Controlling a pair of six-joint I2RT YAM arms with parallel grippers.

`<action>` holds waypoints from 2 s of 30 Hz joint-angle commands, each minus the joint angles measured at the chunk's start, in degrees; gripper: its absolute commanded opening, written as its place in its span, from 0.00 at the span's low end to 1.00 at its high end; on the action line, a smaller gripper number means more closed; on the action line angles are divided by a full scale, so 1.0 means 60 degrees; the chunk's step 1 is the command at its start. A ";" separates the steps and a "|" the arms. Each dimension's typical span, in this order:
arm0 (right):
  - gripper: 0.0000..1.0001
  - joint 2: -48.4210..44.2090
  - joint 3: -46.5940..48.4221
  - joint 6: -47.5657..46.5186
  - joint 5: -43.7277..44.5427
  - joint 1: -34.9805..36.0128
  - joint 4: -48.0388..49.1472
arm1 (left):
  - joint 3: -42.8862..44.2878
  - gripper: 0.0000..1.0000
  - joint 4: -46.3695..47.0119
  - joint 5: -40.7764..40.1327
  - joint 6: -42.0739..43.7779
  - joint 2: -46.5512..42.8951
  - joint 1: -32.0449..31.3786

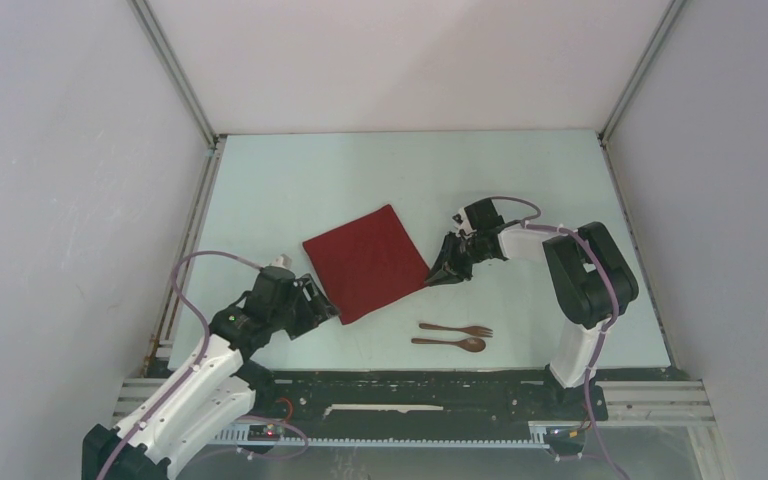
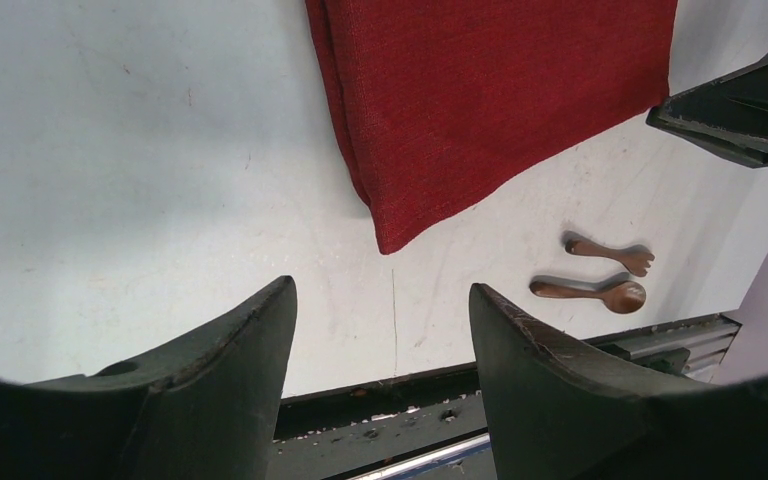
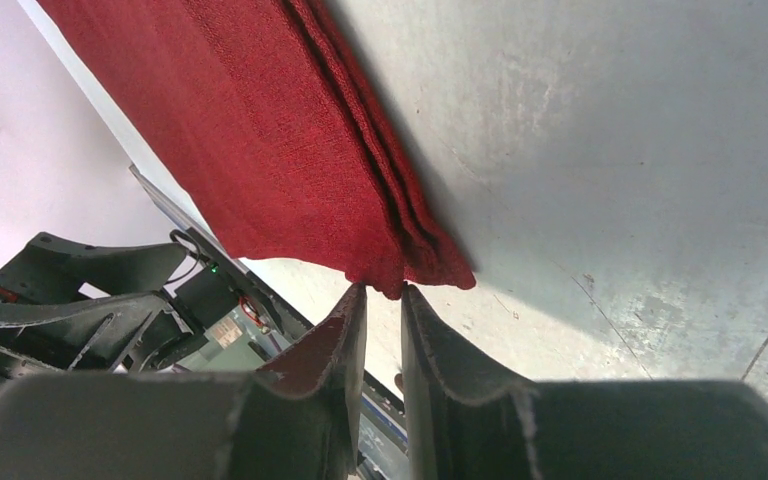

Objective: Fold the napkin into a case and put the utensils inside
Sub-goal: Rotate the square-folded napkin at the center of the board, then smooth out the square-folded napkin at the center of the board.

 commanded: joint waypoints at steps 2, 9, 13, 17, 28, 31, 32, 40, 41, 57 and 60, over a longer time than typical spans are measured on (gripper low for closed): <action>0.29 -0.0170 0.0249 0.0216 -0.0134 0.0034 0.0324 | 0.0228 0.69 0.0018 -0.0208 0.0168 -0.0130 -0.0034; 0.37 -0.0029 0.0411 0.0296 -0.0154 0.0025 0.0388 | 0.0205 0.69 0.0026 -0.0193 0.0168 -0.0137 -0.0033; 0.36 0.0014 0.0433 0.0247 -0.0071 0.0007 0.0317 | 0.0163 0.69 0.0062 -0.0178 0.0157 -0.0125 -0.0033; 0.37 0.0082 0.0443 0.0256 0.0001 -0.0029 0.0287 | 0.0159 0.68 0.0113 -0.0156 0.0153 -0.0129 -0.0033; 0.35 0.0308 0.0442 0.0251 0.0078 -0.0079 0.0277 | 0.0243 0.68 0.0113 -0.0163 0.0205 -0.0098 -0.0033; 0.26 0.0298 0.0435 0.0270 0.0066 -0.0088 0.0314 | 0.0282 0.68 0.0102 -0.0174 0.0239 -0.0073 -0.0033; 0.22 0.0278 0.0438 0.0253 0.0083 -0.0083 0.0319 | 0.0301 0.68 0.0088 -0.0188 0.0234 -0.0076 -0.0033; 0.00 -0.0054 0.0887 -0.0610 0.0215 0.0521 0.0522 | 0.0270 0.77 0.0695 0.0900 0.0245 -0.0020 0.1316; 0.00 0.0014 0.1042 -0.0819 0.0316 0.0716 0.0668 | 0.0169 0.77 0.0931 0.1288 0.0242 0.0013 0.1729; 0.00 0.3945 0.6187 -0.1677 -0.0320 0.2625 0.0862 | 0.0159 0.76 0.1082 0.2421 0.0696 0.0209 0.3842; 0.00 0.4521 0.6932 -0.1422 -0.0434 0.2683 0.0949 | 0.0060 0.76 0.1080 0.2377 0.0681 0.0199 0.3905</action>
